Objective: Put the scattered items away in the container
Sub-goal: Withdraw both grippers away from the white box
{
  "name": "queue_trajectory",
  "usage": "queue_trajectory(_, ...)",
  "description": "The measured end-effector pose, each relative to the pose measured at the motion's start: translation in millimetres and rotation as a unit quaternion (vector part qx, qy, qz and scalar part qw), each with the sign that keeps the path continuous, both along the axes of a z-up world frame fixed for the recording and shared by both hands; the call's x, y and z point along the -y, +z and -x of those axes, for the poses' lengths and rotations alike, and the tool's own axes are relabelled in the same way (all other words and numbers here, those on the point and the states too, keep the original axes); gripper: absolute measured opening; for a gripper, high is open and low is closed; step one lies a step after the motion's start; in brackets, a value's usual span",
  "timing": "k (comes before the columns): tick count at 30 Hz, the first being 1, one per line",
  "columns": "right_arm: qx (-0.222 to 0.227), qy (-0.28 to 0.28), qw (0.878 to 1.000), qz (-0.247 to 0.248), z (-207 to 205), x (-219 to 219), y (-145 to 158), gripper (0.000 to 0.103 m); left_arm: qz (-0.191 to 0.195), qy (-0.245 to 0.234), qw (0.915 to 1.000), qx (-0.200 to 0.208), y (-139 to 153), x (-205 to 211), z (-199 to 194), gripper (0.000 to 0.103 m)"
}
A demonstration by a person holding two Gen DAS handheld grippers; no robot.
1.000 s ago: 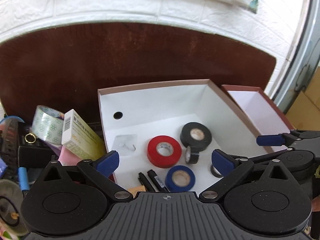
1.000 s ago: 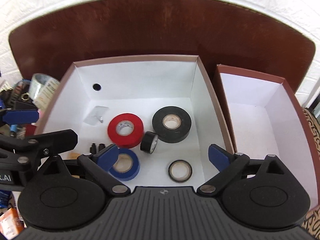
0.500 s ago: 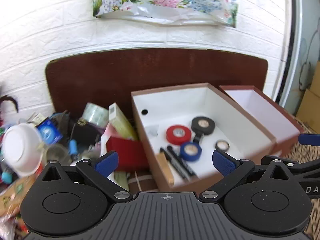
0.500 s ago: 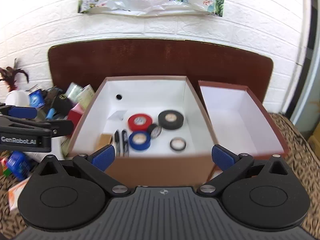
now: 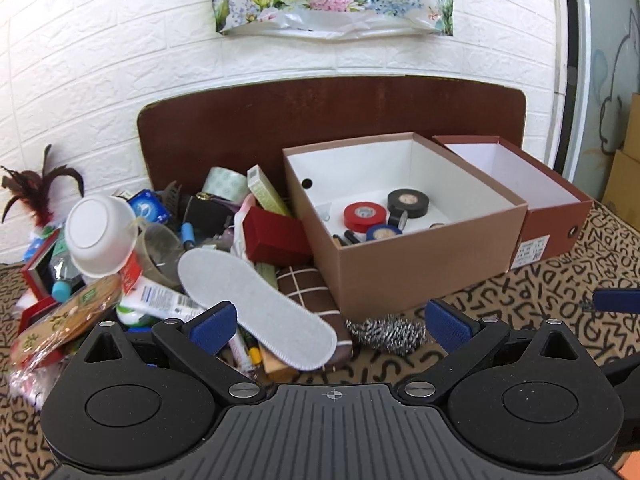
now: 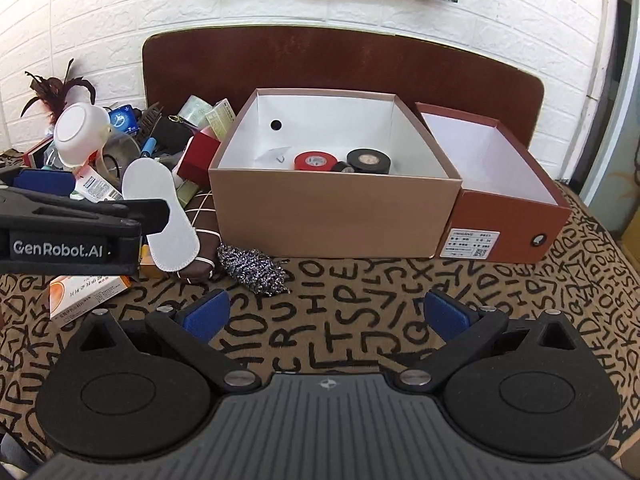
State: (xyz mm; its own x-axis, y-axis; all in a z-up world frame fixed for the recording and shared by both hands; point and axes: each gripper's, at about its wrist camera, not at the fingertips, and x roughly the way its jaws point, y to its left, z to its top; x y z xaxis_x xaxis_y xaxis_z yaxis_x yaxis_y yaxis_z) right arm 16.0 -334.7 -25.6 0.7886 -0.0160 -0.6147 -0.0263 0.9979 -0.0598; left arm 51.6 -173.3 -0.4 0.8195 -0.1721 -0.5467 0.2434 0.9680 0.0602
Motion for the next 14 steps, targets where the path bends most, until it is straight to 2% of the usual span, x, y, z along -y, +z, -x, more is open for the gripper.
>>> queue_trajectory(14,0.007,-0.002,1.000,0.000,5.5,-0.8,4.9,0.103,0.017,-0.016,0.9997,-0.012,1.5,1.0,7.9,0.103)
